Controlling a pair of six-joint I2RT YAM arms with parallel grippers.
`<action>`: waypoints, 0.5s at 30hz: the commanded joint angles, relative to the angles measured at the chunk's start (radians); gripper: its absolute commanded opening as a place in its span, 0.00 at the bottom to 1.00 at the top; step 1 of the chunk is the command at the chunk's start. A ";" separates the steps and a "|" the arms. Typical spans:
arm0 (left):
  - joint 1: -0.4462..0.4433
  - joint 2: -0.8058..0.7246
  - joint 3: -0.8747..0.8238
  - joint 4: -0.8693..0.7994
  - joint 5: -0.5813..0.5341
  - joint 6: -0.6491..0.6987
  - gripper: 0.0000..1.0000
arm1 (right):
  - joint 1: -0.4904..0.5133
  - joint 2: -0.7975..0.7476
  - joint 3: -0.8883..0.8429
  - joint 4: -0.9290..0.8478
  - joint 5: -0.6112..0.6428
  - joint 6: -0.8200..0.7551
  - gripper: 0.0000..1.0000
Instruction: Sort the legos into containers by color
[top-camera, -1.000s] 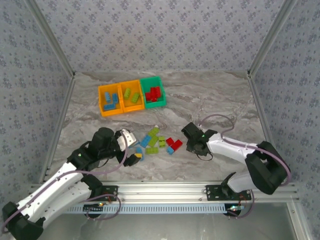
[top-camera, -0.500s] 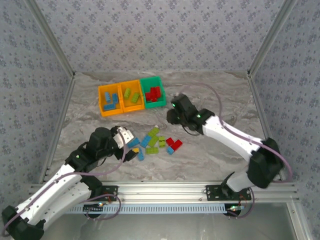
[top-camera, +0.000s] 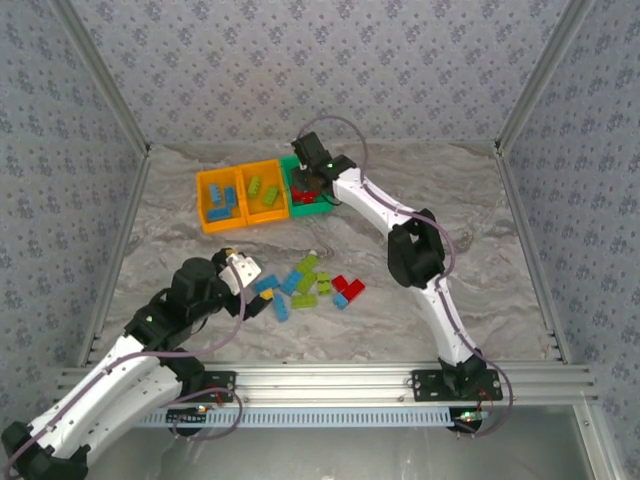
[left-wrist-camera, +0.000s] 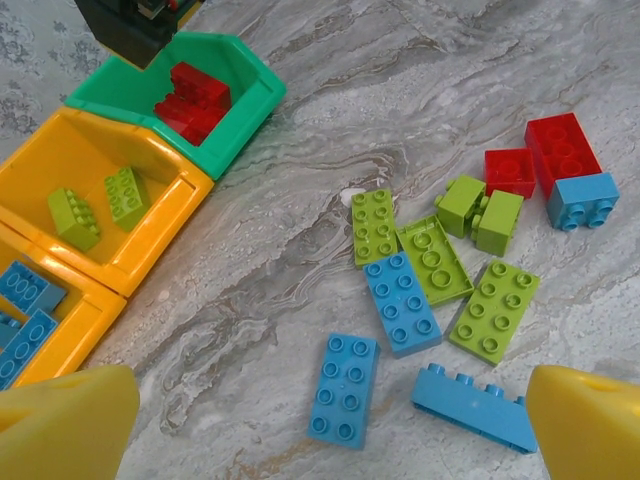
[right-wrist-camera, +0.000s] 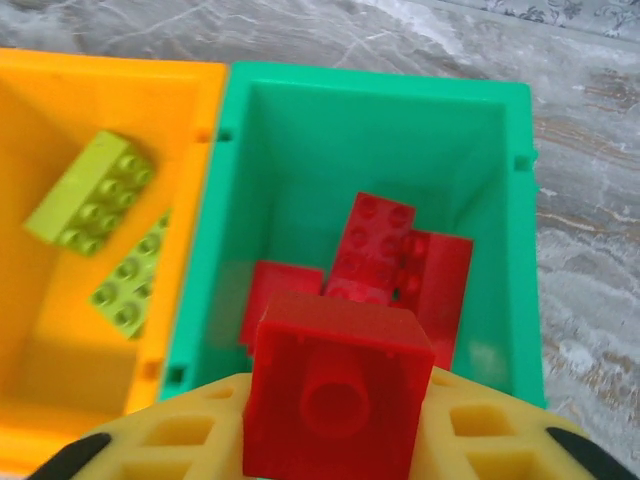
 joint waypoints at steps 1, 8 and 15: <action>0.010 0.007 -0.004 0.030 -0.010 0.015 0.99 | -0.015 0.052 0.151 -0.100 -0.035 -0.093 0.48; 0.020 0.028 -0.001 0.031 -0.010 0.007 0.99 | -0.034 0.077 0.260 -0.201 -0.044 -0.093 0.53; 0.072 0.083 0.040 0.028 -0.044 -0.131 0.99 | -0.032 -0.243 -0.103 -0.202 -0.042 -0.108 0.53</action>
